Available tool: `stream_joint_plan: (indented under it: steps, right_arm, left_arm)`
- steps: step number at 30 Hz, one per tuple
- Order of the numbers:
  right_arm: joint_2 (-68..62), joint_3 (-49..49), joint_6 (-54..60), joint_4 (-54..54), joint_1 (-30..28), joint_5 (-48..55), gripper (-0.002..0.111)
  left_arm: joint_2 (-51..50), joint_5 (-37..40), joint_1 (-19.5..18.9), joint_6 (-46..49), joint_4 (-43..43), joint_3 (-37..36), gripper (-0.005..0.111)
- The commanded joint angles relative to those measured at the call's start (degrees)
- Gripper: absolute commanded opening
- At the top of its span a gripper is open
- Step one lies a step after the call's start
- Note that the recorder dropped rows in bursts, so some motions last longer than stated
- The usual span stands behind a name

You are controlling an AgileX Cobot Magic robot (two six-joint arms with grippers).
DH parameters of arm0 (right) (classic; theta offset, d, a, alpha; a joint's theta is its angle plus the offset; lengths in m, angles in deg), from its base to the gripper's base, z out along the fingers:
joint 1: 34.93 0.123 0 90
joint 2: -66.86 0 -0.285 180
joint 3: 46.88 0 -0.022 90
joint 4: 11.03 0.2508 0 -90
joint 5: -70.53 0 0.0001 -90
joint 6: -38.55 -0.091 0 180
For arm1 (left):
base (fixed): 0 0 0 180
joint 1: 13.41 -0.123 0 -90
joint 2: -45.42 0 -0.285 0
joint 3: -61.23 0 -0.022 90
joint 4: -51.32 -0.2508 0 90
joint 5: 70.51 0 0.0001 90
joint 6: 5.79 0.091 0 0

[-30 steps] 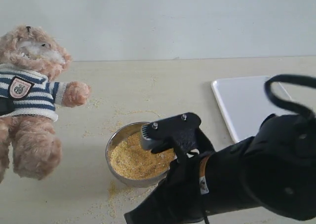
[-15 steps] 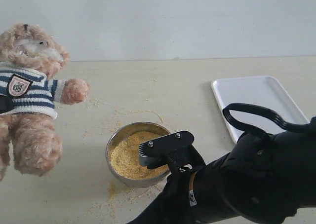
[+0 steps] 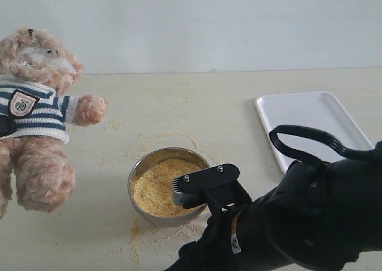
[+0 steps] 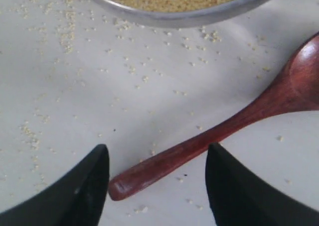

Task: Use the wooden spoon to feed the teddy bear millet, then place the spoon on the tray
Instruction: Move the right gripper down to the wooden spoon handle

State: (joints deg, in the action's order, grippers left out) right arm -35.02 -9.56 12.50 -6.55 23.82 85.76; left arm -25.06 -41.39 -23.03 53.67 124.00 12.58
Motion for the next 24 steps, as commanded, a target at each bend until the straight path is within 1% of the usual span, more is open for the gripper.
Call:
stream_joint_plan:
  steps: [1,6,15,18,20,22,24]
  right_arm:
    - [-1.6,-0.2,-4.4,-3.8,0.1,0.0,0.057]
    - [-4.6,-0.2,-13.1,-9.9,0.1,1.8,0.057]
    - [-4.6,-0.2,-17.4,-12.5,0.1,0.4,0.057]
    - [-4.6,-0.2,-22.4,-15.9,0.1,2.4,0.056]
    - [-4.6,-0.2,-27.0,-20.3,0.1,5.9,0.053]
    - [-4.6,-0.2,-32.3,-25.3,0.1,9.8,0.047]
    - [-4.6,-0.2,-35.1,-29.3,0.1,12.1,0.042]
  left_arm:
    - [0.6,-0.5,-0.1,0.2,1.1,0.0,0.005]
    - [0.6,-0.3,-0.1,0.2,0.8,0.0,0.005]
    - [0.6,-0.2,-0.1,0.2,0.8,0.0,0.005]
    - [0.6,0.0,-0.1,0.2,0.8,0.0,0.005]
    - [0.6,0.4,-0.1,0.2,0.8,0.0,0.005]
    - [0.6,0.6,-0.1,0.2,0.8,0.0,0.005]
    - [0.6,0.6,-0.1,0.2,0.8,0.0,0.005]
